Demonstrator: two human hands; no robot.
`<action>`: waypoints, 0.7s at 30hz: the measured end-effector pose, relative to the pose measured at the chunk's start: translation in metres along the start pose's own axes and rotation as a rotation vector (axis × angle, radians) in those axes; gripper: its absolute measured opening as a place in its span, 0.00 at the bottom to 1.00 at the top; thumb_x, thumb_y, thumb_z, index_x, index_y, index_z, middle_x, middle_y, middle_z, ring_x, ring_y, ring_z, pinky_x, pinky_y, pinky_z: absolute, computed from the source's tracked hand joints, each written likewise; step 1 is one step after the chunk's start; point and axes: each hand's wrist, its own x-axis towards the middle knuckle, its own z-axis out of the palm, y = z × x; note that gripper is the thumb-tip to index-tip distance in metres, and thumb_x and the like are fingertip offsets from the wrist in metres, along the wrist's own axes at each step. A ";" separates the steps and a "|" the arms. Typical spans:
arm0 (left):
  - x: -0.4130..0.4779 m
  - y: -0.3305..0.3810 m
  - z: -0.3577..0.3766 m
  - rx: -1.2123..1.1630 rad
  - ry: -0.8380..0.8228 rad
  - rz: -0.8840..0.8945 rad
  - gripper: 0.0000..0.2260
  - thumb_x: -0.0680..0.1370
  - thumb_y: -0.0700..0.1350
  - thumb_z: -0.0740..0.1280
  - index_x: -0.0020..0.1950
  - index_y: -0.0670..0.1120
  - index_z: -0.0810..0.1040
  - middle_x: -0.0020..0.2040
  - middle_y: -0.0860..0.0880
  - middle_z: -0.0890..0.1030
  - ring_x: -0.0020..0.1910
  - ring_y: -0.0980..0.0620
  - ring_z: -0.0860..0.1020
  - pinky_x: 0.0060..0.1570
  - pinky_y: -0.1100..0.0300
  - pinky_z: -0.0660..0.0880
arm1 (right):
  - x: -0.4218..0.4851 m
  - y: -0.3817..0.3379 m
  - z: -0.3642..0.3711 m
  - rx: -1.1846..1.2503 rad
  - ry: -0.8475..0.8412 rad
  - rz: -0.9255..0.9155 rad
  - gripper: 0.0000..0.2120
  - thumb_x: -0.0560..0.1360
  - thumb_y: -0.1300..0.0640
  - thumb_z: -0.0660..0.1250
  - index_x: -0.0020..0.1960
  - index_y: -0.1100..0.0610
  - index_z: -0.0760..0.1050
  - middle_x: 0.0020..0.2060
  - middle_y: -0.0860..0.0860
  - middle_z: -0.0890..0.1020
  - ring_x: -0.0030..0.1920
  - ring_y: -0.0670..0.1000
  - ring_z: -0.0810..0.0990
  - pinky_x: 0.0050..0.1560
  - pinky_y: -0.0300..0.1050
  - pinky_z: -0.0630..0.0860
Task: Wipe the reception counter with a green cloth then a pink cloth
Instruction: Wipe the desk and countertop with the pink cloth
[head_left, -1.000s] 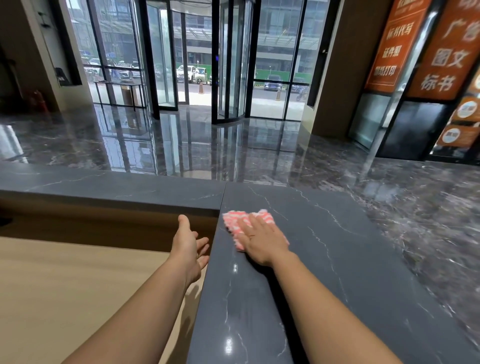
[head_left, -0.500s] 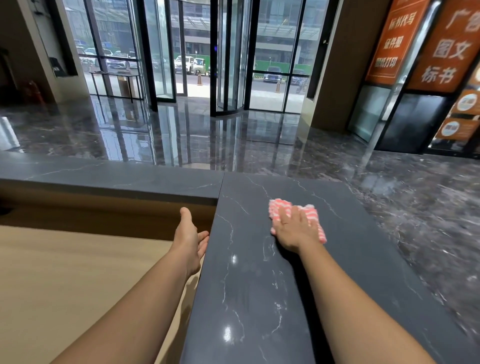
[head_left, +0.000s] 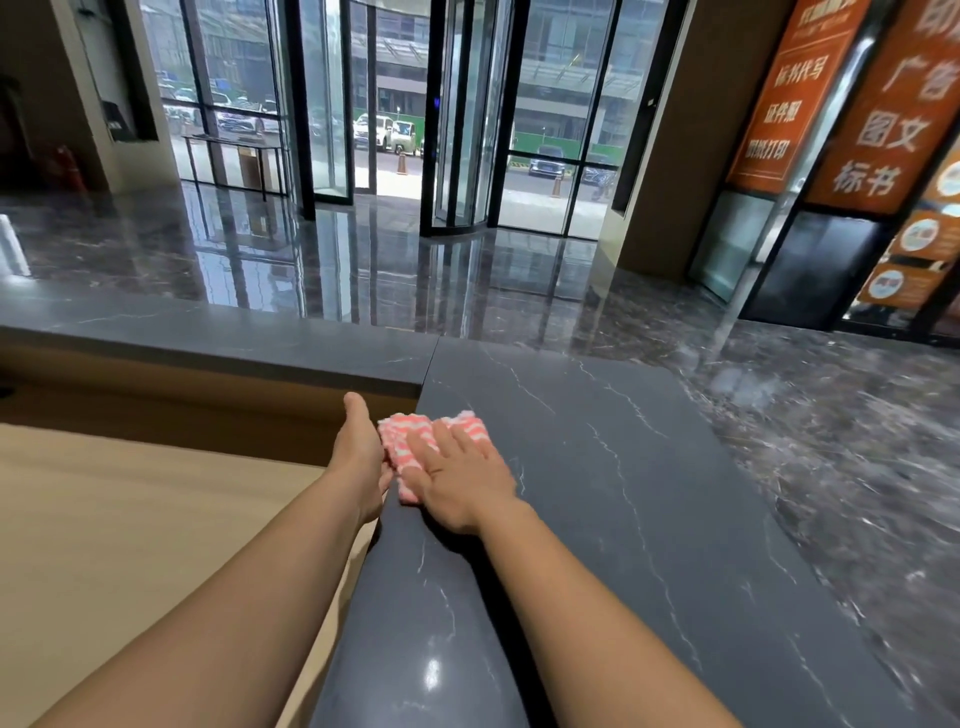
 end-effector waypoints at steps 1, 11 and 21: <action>-0.002 0.000 0.000 -0.001 0.007 0.012 0.33 0.81 0.64 0.48 0.75 0.42 0.62 0.70 0.38 0.71 0.66 0.41 0.73 0.60 0.51 0.73 | -0.003 0.012 -0.003 -0.013 0.004 0.019 0.26 0.83 0.42 0.42 0.79 0.44 0.42 0.79 0.49 0.42 0.78 0.51 0.40 0.76 0.55 0.39; -0.008 -0.014 -0.008 0.113 0.000 -0.038 0.33 0.80 0.65 0.48 0.76 0.43 0.62 0.70 0.43 0.72 0.62 0.44 0.75 0.48 0.57 0.75 | -0.042 0.158 -0.023 0.029 0.042 0.470 0.27 0.82 0.40 0.44 0.79 0.43 0.44 0.79 0.48 0.44 0.78 0.49 0.41 0.76 0.55 0.41; -0.011 -0.014 -0.011 0.123 -0.058 -0.050 0.35 0.79 0.66 0.48 0.76 0.42 0.61 0.71 0.44 0.71 0.69 0.44 0.71 0.69 0.51 0.65 | -0.020 0.094 -0.016 0.090 0.048 0.543 0.27 0.82 0.42 0.42 0.79 0.44 0.41 0.79 0.50 0.41 0.78 0.54 0.39 0.74 0.60 0.38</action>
